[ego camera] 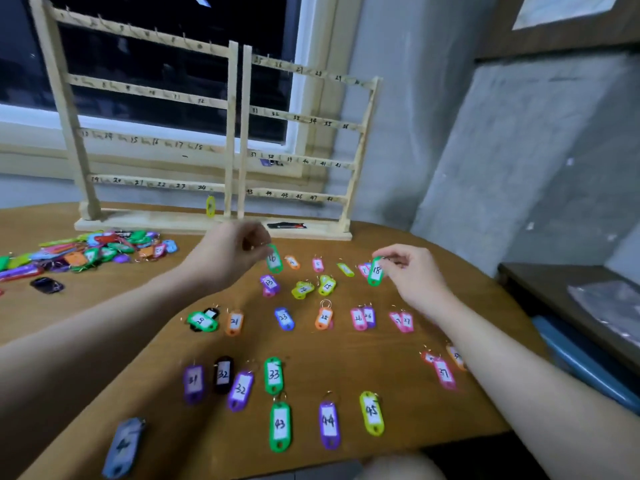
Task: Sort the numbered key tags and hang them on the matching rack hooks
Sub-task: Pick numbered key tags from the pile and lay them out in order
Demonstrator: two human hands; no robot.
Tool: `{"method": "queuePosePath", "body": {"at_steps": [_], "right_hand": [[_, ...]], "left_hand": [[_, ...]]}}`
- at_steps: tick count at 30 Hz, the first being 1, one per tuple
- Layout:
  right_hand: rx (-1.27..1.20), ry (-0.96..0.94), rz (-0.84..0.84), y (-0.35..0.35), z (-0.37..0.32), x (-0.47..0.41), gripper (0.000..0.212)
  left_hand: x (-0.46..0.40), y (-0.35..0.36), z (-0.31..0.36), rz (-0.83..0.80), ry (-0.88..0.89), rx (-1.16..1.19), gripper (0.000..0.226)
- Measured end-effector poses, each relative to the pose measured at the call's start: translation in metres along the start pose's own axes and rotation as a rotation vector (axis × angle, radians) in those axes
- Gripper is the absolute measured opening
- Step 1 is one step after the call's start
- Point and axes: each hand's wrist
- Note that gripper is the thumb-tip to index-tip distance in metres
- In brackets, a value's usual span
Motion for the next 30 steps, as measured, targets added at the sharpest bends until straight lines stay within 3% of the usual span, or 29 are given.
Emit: {"method": "queuePosePath", "body": {"at_steps": [4, 9, 14, 19, 30], "right_hand": [[-0.039, 0.053, 0.067, -0.036, 0.017, -0.001, 0.016], [-0.075, 0.089, 0.168, -0.067, 0.051, 0.000, 0.014], [-0.087, 0.168, 0.233, -0.096, 0.080, -0.002, 0.019], [-0.046, 0.206, 0.194, -0.108, 0.100, -0.005, 0.013], [0.123, 0.165, 0.032, -0.077, 0.124, -0.045, 0.012]], "left_hand": [[-0.028, 0.040, 0.038, -0.088, 0.016, 0.049, 0.008], [-0.056, 0.095, 0.068, -0.175, 0.019, 0.095, 0.012], [-0.076, 0.137, 0.073, -0.304, 0.010, -0.018, 0.003], [-0.086, 0.159, 0.069, -0.352, 0.020, -0.231, 0.009], [-0.088, 0.181, 0.053, -0.398, 0.219, -0.505, 0.010]]}}
Point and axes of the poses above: each hand's wrist, its own x-axis away from the middle knuckle, its own y-axis out of the palm, z = x × y, and after that the axes turned 5 degrees about -x, right-handed
